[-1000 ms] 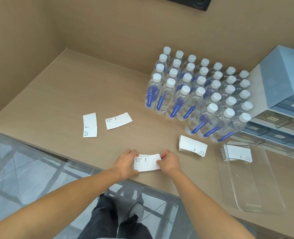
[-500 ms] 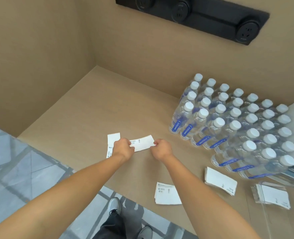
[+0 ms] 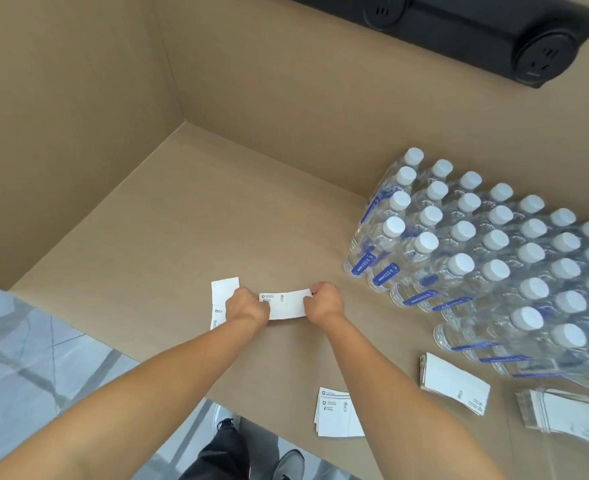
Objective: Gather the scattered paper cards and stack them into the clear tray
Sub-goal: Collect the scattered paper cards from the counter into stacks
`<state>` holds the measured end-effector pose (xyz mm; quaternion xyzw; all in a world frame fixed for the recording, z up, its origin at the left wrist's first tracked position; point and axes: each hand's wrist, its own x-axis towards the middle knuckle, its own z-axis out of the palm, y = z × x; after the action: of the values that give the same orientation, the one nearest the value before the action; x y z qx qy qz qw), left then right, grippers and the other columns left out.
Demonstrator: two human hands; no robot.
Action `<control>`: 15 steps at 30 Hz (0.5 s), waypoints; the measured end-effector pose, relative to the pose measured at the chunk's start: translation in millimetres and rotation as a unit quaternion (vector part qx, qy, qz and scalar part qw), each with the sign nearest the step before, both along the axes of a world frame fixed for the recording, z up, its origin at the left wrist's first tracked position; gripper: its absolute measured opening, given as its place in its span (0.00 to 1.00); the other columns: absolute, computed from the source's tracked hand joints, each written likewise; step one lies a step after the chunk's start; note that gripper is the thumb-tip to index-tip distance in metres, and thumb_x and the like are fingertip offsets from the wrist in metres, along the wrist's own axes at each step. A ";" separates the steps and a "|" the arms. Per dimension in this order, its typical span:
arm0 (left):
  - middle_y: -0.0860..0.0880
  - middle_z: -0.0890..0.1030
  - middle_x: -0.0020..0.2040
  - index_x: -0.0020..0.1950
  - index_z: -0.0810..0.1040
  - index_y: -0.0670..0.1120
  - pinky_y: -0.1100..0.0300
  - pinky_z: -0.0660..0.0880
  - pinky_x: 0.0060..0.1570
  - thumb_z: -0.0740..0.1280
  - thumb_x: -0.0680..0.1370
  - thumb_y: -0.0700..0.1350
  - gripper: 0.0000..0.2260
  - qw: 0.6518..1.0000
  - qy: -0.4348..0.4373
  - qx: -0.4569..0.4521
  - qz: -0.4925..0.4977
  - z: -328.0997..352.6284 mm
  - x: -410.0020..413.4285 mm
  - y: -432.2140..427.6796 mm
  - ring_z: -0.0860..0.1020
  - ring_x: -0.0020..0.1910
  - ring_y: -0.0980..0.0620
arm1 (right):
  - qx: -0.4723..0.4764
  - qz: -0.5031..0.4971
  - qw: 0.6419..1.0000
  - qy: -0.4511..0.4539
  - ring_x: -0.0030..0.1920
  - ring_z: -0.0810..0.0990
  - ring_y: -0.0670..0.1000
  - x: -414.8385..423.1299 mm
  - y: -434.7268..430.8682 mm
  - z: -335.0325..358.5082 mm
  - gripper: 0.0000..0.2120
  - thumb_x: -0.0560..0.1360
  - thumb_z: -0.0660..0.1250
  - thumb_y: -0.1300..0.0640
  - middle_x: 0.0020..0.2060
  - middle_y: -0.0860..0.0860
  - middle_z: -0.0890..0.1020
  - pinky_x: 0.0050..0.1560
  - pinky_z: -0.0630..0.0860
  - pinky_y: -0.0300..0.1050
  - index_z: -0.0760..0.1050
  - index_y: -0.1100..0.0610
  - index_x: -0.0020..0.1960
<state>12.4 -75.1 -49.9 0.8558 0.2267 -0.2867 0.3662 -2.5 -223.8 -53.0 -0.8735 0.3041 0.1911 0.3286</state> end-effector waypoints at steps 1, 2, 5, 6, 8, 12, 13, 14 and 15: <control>0.41 0.84 0.54 0.57 0.82 0.42 0.57 0.77 0.46 0.66 0.76 0.43 0.12 1.000 0.001 -0.006 0.008 3.5 -1.9 -0.5 0.82 0.53 0.41 | 0.011 -0.011 1.000 -0.007 0.51 0.76 0.56 -3.9 -4.0 2.4 0.08 0.74 0.62 0.62 0.55 0.58 0.79 0.57 0.74 0.44 0.77 0.56 0.51; 0.41 0.84 0.53 0.56 0.83 0.41 0.55 0.79 0.48 0.67 0.76 0.43 0.11 1.000 0.000 -0.017 0.017 6.7 -4.1 -1.2 0.82 0.51 0.40 | 0.023 -0.025 0.999 -0.015 0.53 0.78 0.57 -8.4 -8.3 5.2 0.10 0.74 0.63 0.63 0.55 0.58 0.80 0.58 0.74 0.44 0.78 0.57 0.53; 0.42 0.82 0.53 0.54 0.82 0.42 0.49 0.82 0.51 0.68 0.75 0.41 0.09 0.997 -0.008 -0.061 0.042 17.4 -13.1 -6.4 0.83 0.49 0.40 | 0.057 -0.068 0.995 -0.044 0.58 0.79 0.56 -25.2 -22.3 17.7 0.13 0.73 0.65 0.64 0.57 0.57 0.82 0.60 0.75 0.44 0.79 0.60 0.57; 0.43 0.81 0.53 0.54 0.82 0.42 0.48 0.83 0.50 0.68 0.75 0.41 0.09 0.996 -0.008 -0.075 0.050 22.3 -18.4 -9.3 0.83 0.50 0.39 | 0.065 -0.079 0.993 -0.054 0.58 0.80 0.56 -31.7 -27.3 21.6 0.12 0.73 0.65 0.65 0.56 0.57 0.82 0.59 0.75 0.44 0.79 0.60 0.56; 0.44 0.78 0.53 0.55 0.81 0.43 0.47 0.83 0.47 0.68 0.75 0.41 0.09 0.994 -0.006 -0.096 0.057 31.2 -31.7 -16.2 0.82 0.52 0.39 | 0.074 -0.090 0.991 -0.068 0.54 0.81 0.56 -46.4 -37.9 28.8 0.11 0.73 0.65 0.65 0.53 0.57 0.83 0.57 0.77 0.46 0.80 0.60 0.54; 0.45 0.78 0.49 0.47 0.78 0.45 0.57 0.81 0.29 0.70 0.75 0.40 0.03 0.992 -0.009 -0.122 0.035 44.0 -64.8 -32.5 0.80 0.43 0.42 | 0.076 -0.103 0.988 -0.085 0.47 0.79 0.54 -83.5 -59.2 39.2 0.10 0.73 0.66 0.66 0.45 0.54 0.81 0.56 0.80 0.50 0.80 0.60 0.52; 0.44 0.79 0.48 0.44 0.77 0.45 0.58 0.80 0.28 0.70 0.75 0.40 0.03 0.991 -0.010 -0.131 0.026 44.2 -72.9 -36.5 0.80 0.41 0.43 | 0.072 -0.104 0.988 -0.087 0.48 0.79 0.55 -94.0 -65.3 40.0 0.10 0.72 0.66 0.66 0.46 0.55 0.82 0.56 0.79 0.48 0.80 0.60 0.52; 0.43 0.79 0.47 0.42 0.76 0.44 0.57 0.80 0.29 0.70 0.75 0.39 0.05 0.990 -0.010 -0.142 0.018 43.1 -80.8 -40.3 0.79 0.41 0.43 | 0.069 -0.106 0.988 -0.089 0.50 0.80 0.55 -104.1 -71.0 39.5 0.10 0.72 0.66 0.66 0.47 0.56 0.83 0.56 0.78 0.46 0.80 0.60 0.51; 0.43 0.80 0.47 0.39 0.75 0.44 0.56 0.80 0.31 0.71 0.75 0.39 0.07 0.989 -0.009 -0.150 0.012 41.7 -89.0 -43.7 0.79 0.40 0.43 | 0.069 -0.110 0.988 -0.088 0.52 0.81 0.55 -114.4 -76.3 38.1 0.09 0.72 0.67 0.67 0.48 0.56 0.83 0.56 0.78 0.46 0.81 0.60 0.51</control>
<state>-76.6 -118.8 -8.2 0.7908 0.1878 -0.3056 0.4960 -116.9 -300.0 -14.8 -0.8234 0.3544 0.0965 0.4326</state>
